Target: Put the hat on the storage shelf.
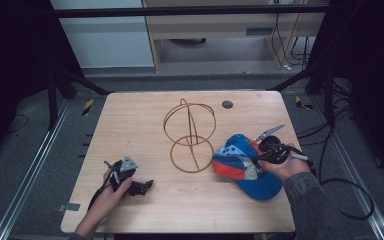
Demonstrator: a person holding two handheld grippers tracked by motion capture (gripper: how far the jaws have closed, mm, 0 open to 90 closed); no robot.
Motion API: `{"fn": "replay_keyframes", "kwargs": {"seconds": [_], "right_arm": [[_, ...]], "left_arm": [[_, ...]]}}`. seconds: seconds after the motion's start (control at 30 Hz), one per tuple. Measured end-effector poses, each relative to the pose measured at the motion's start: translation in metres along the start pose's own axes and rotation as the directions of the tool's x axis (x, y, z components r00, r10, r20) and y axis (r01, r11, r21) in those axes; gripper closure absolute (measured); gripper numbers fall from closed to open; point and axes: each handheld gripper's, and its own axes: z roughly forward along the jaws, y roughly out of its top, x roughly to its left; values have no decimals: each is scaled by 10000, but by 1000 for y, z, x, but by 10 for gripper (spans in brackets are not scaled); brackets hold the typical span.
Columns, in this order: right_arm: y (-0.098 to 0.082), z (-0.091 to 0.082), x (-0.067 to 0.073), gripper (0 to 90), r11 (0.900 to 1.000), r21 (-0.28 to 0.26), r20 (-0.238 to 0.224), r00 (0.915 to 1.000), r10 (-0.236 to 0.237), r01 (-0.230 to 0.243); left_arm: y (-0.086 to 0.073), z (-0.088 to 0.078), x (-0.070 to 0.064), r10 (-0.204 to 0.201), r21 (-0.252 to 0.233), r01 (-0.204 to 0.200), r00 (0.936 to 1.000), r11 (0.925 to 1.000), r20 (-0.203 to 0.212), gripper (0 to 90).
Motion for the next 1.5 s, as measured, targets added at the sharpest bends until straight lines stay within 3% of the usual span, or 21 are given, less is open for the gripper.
{"fn": "replay_keyframes", "kwargs": {"seconds": [0.37,0.9,1.5], "right_arm": [[-1,-43,-6,900,9979,-649,220,9998,10,4],[7,-91,-12,900,9863,-1640,705,9975,-44,160],[11,-111,-18,900,9766,-2143,852,9964,15,169]], "left_arm": [[0,0,0,1,-1,-1,10000,10000,3,0],[0,0,0,9,1,-9,10000,10000,-1,0],[0,0,0,-6,2,6,10000,10000,12,0]]}}
